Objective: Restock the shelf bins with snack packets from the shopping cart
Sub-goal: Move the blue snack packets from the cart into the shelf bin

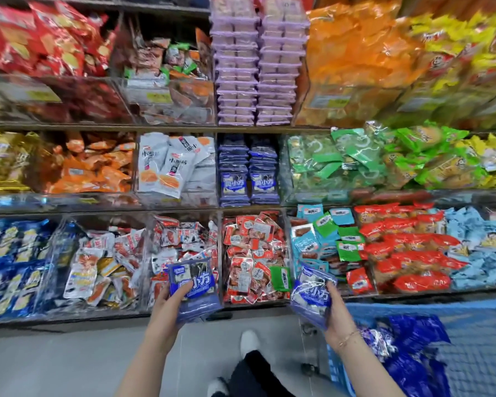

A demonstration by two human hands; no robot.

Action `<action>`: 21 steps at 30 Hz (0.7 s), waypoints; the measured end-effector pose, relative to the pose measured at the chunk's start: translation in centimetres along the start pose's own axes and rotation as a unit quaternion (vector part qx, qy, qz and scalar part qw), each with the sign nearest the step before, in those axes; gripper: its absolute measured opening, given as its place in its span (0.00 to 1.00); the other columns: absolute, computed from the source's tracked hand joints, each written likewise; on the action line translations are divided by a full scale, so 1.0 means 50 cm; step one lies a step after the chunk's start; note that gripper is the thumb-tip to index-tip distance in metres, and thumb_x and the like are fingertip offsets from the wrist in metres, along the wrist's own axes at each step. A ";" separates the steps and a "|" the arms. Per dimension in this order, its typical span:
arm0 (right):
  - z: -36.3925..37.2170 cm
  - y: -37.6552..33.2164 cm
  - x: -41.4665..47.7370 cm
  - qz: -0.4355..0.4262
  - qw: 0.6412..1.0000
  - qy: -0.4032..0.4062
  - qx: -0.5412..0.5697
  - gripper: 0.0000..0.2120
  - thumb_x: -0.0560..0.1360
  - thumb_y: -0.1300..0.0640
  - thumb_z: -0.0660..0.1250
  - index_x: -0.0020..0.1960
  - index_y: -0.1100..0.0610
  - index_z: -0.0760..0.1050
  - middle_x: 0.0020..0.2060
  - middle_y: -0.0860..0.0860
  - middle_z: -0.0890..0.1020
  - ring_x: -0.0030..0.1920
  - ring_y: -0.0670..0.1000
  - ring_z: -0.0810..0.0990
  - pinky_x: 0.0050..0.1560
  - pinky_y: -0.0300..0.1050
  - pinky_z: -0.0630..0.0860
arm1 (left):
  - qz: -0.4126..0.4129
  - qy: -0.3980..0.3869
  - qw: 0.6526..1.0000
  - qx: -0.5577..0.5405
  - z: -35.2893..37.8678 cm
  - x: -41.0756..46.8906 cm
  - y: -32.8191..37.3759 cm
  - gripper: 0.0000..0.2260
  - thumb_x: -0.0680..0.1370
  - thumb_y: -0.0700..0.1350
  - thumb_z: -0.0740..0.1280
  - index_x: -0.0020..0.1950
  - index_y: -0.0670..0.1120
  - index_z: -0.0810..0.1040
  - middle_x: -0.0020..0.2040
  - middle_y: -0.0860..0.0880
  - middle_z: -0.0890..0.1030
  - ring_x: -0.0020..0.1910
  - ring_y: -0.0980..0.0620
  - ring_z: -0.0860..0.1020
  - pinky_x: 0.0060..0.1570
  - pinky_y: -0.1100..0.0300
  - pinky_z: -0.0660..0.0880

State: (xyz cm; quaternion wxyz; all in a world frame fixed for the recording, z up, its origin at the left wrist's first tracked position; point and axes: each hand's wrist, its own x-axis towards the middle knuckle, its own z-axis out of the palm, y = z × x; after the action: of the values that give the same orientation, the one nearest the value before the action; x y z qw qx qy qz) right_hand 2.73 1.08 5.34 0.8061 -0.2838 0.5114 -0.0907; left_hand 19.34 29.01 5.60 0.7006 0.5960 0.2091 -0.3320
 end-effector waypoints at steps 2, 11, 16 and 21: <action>0.041 -0.008 0.023 0.007 1.000 -0.013 -0.024 0.23 0.79 0.43 0.55 0.58 0.60 0.75 0.51 0.63 0.82 0.51 0.63 0.81 0.51 0.57 0.79 | -0.008 -0.002 1.000 0.002 0.018 0.018 0.020 0.22 0.73 0.47 0.72 0.65 0.49 0.72 0.56 0.45 0.82 0.53 0.42 0.80 0.51 0.44 0.77; 0.196 -0.100 0.123 0.044 0.985 -0.127 -0.107 0.12 0.74 0.72 0.62 0.54 0.62 0.68 0.38 0.57 0.85 0.36 0.53 0.84 0.35 0.46 0.80 | 0.004 -0.015 0.998 -0.056 0.119 0.093 0.106 0.17 0.72 0.45 0.72 0.59 0.52 0.73 0.45 0.47 0.86 0.39 0.47 0.85 0.36 0.55 0.77; 0.270 -0.130 0.173 0.036 0.982 -0.141 -0.117 0.19 0.73 0.73 0.64 0.58 0.58 0.64 0.47 0.61 0.82 0.45 0.55 0.81 0.43 0.48 0.76 | 0.019 -0.007 0.998 -0.065 0.174 0.124 0.153 0.21 0.73 0.45 0.71 0.63 0.51 0.68 0.47 0.47 0.85 0.39 0.48 0.84 0.33 0.56 0.77; 0.339 -0.155 0.213 0.006 0.989 -0.133 -0.056 0.10 0.75 0.66 0.66 0.52 0.55 0.69 0.46 0.57 0.80 0.49 0.55 0.79 0.49 0.47 0.76 | 0.056 -0.029 0.997 -0.047 0.203 0.150 0.215 0.29 0.65 0.48 0.74 0.65 0.47 0.73 0.46 0.48 0.86 0.38 0.49 0.85 0.33 0.57 0.77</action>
State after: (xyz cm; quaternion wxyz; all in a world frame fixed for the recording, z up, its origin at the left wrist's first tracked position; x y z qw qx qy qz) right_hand 23.60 -3.78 6.74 0.8504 -0.3350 0.4052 -0.0189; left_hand 31.17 18.25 9.99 0.7512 0.5633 0.1703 -0.2991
